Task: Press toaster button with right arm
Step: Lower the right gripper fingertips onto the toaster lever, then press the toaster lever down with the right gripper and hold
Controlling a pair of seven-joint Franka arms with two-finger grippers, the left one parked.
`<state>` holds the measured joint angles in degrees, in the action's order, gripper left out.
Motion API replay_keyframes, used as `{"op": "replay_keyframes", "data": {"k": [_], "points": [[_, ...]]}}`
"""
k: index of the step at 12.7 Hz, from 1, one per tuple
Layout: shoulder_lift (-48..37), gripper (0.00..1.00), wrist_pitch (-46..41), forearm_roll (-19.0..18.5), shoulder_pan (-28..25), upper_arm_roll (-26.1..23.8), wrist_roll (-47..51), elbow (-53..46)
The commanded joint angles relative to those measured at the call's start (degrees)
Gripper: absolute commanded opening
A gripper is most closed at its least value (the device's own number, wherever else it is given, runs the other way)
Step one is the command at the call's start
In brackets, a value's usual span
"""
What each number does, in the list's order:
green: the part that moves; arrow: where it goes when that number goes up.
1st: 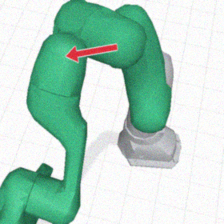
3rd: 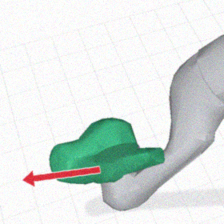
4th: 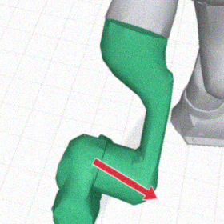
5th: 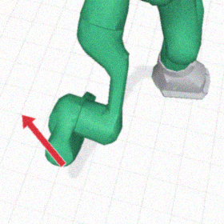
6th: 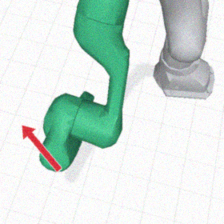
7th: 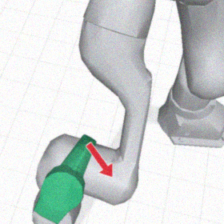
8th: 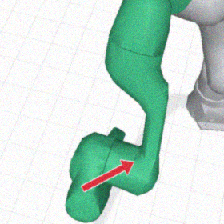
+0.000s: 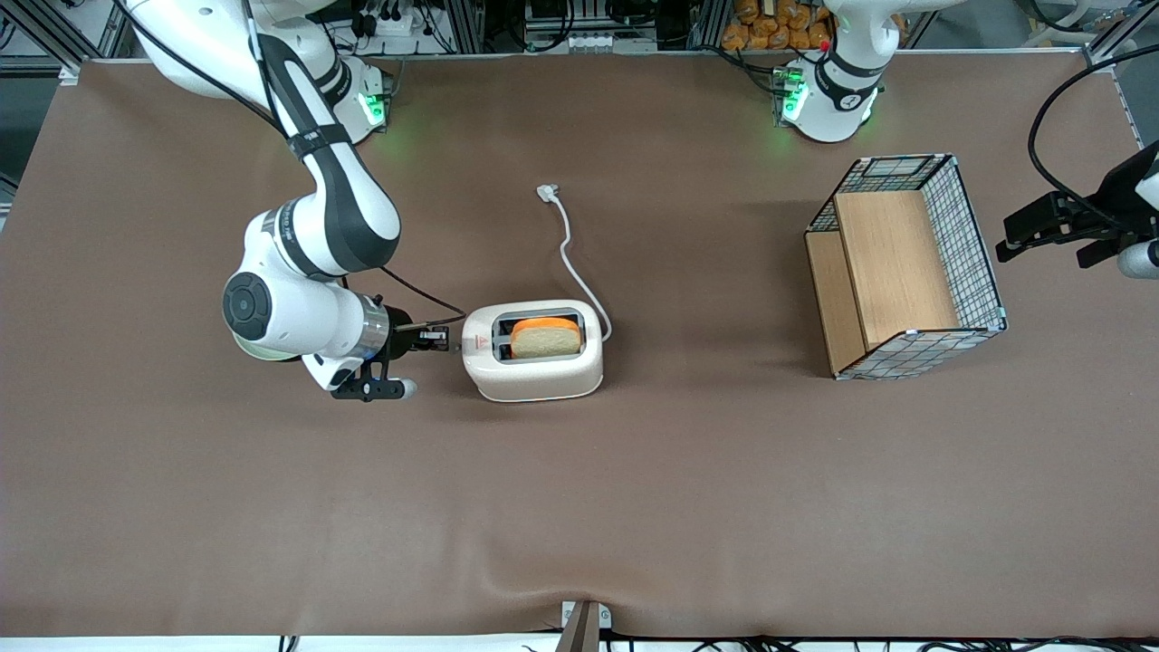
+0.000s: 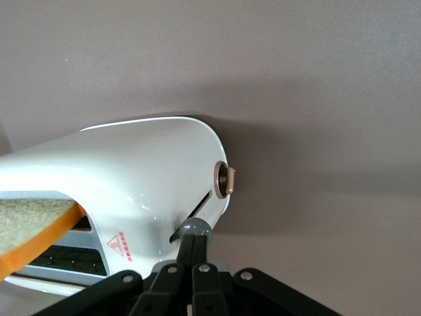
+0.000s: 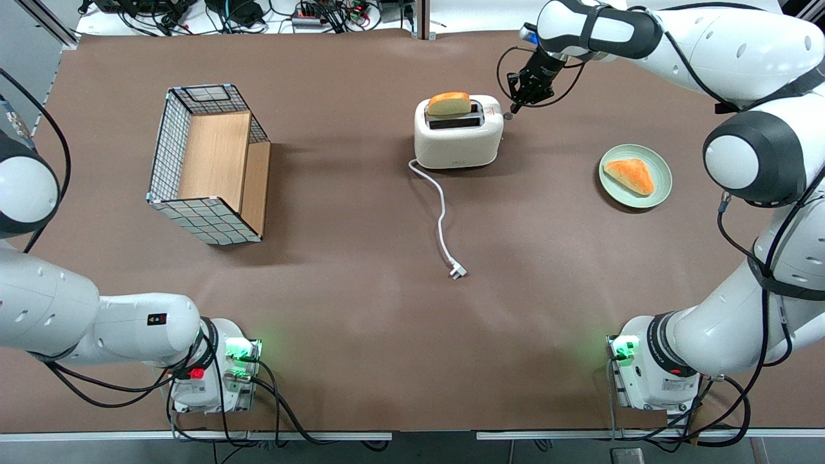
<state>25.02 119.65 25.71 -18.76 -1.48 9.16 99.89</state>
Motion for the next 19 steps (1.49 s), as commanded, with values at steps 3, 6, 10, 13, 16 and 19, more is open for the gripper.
{"op": "replay_keyframes", "data": {"k": [3,6,10,13,16,19], "points": [[0.99,0.0,1.63,2.76,-0.92,0.42,-0.2,-0.04],[1.52,0.0,1.9,2.76,-0.92,0.42,-0.46,0.13],[2.75,0.0,2.95,2.76,-0.75,0.42,-0.64,0.13],[3.81,0.0,4.01,2.76,-0.75,0.42,-0.73,0.22],[4.51,0.0,4.44,2.76,-0.75,0.42,-0.81,0.22],[4.69,0.0,5.5,2.85,-0.75,0.42,-1.16,0.57]]}}
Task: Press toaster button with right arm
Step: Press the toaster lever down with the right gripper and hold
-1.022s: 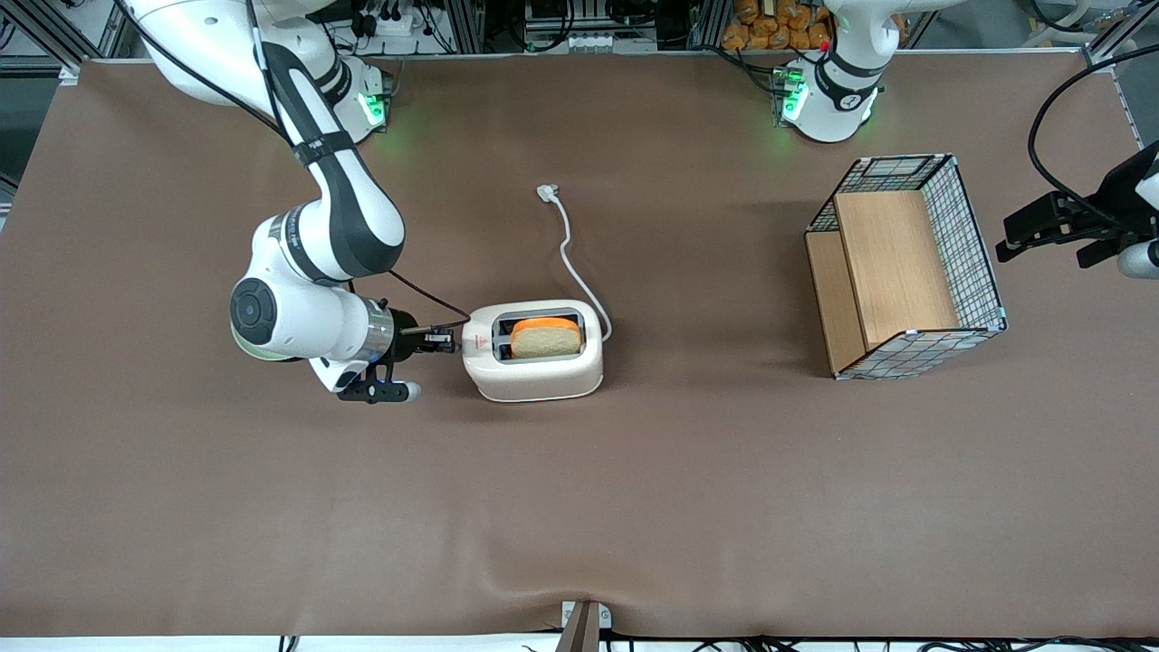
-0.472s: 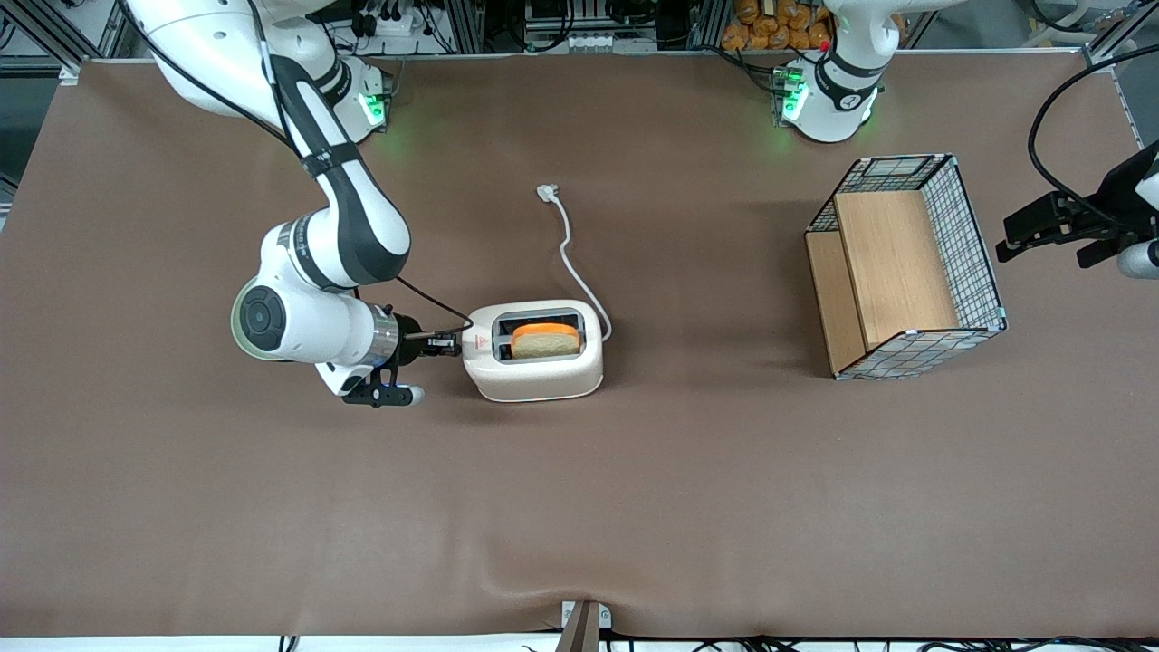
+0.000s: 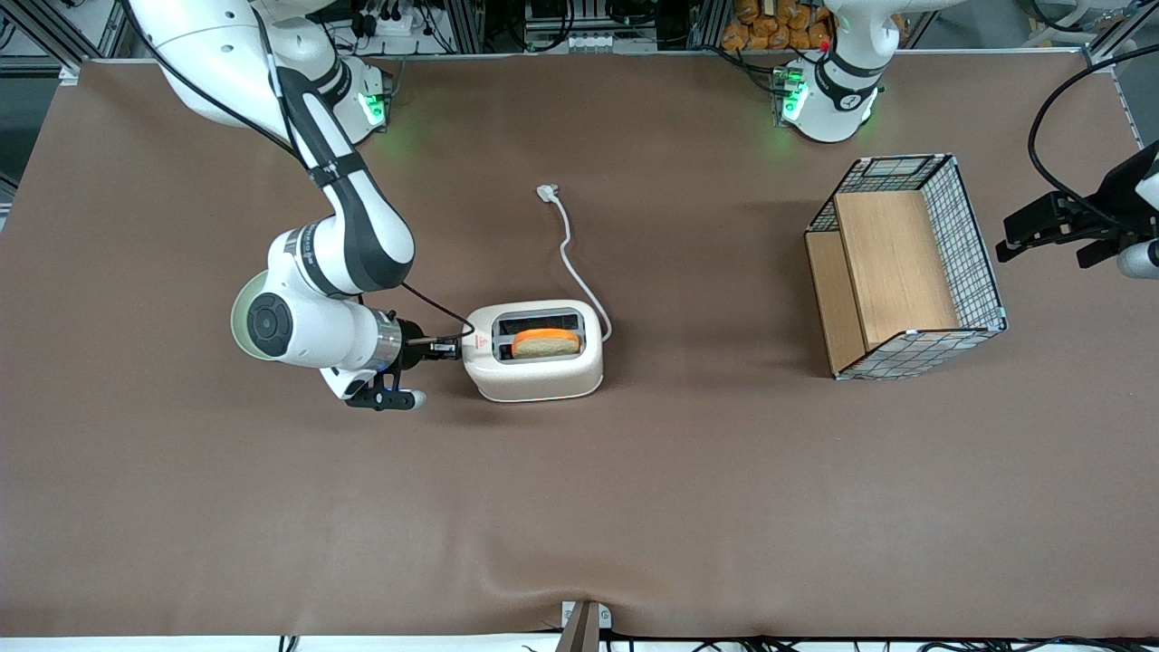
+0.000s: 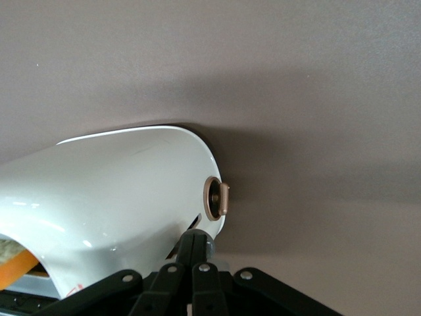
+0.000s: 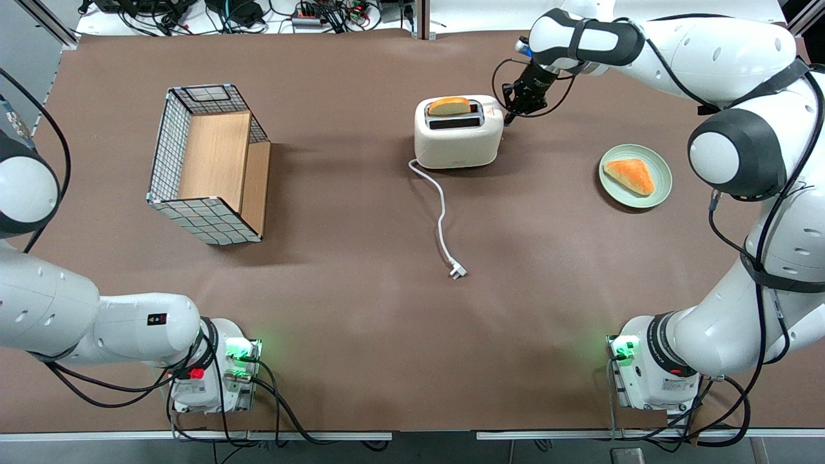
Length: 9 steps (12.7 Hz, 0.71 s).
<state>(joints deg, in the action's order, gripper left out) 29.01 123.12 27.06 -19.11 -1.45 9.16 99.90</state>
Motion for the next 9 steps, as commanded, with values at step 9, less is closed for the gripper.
{"op": "replay_keyframes", "data": {"k": [9], "points": [[1.49,0.0,7.3,7.92,-0.48,0.3,-7.22,3.99]]}}
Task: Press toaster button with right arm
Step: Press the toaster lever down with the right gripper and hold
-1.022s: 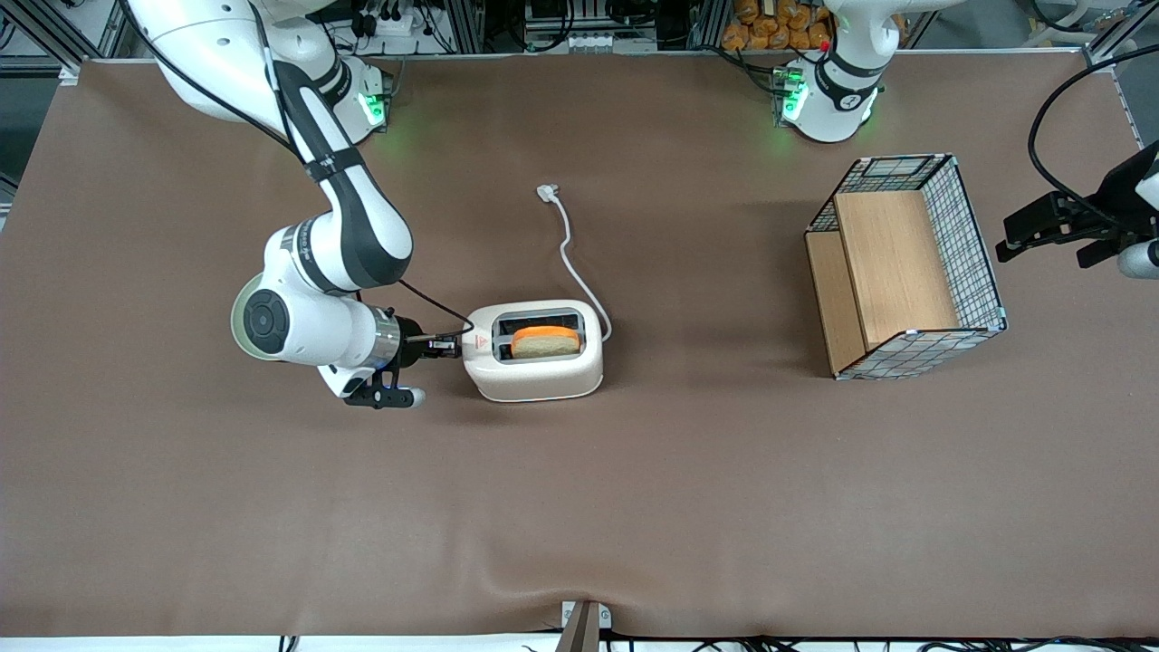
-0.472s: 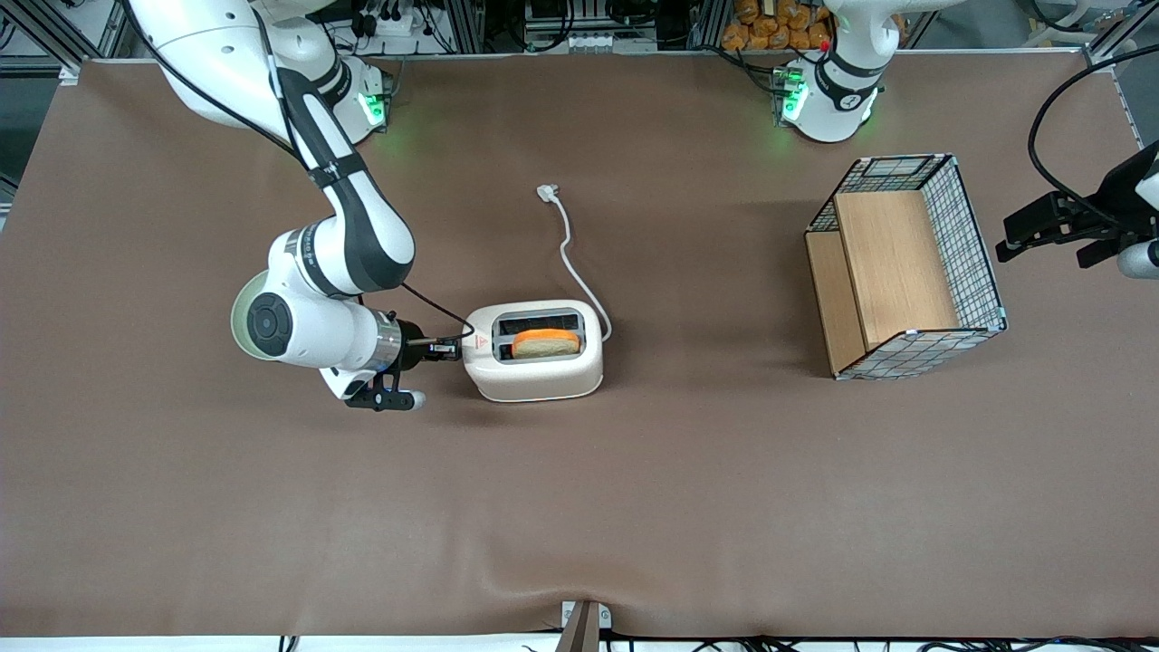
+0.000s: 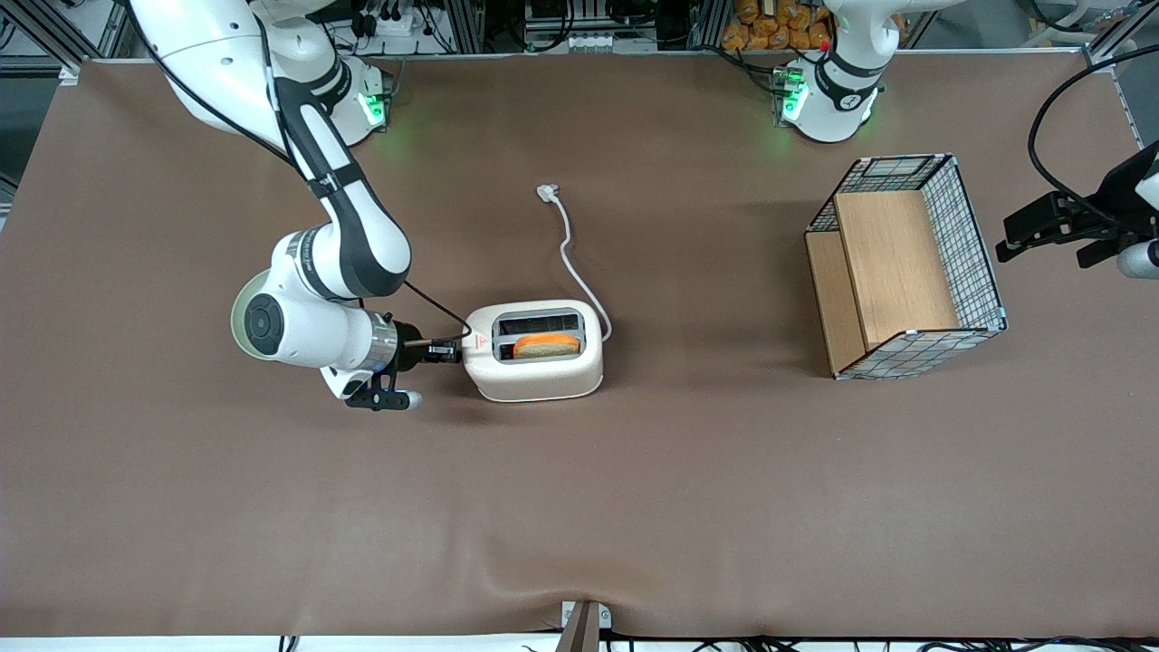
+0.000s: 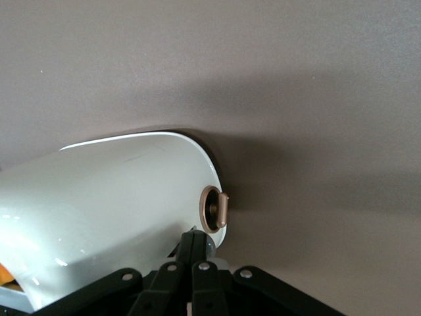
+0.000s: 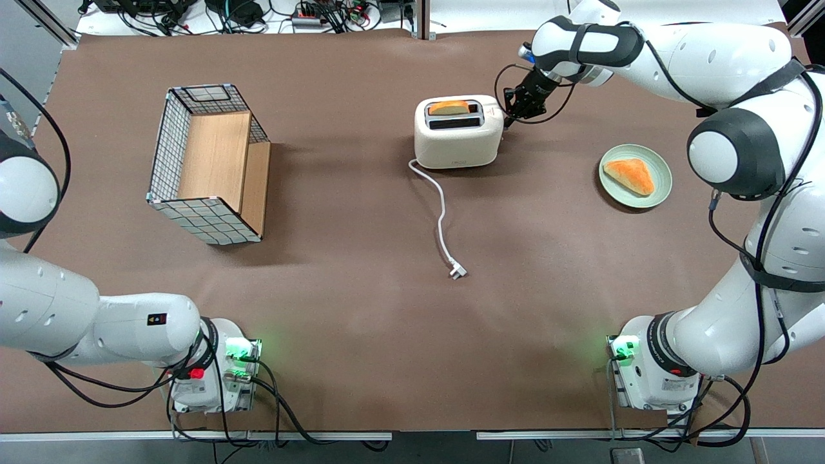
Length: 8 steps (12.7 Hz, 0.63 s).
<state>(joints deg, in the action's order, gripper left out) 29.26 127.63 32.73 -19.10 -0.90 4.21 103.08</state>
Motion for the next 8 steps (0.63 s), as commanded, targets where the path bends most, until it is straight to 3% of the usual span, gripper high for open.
{"op": "replay_keyframes", "data": {"k": [1,8], "points": [[1.41,0.0,3.93,2.33,-0.67,-0.25,-2.27,1.24],[2.47,0.0,7.1,2.34,-1.81,-0.25,-2.89,2.13]]}}
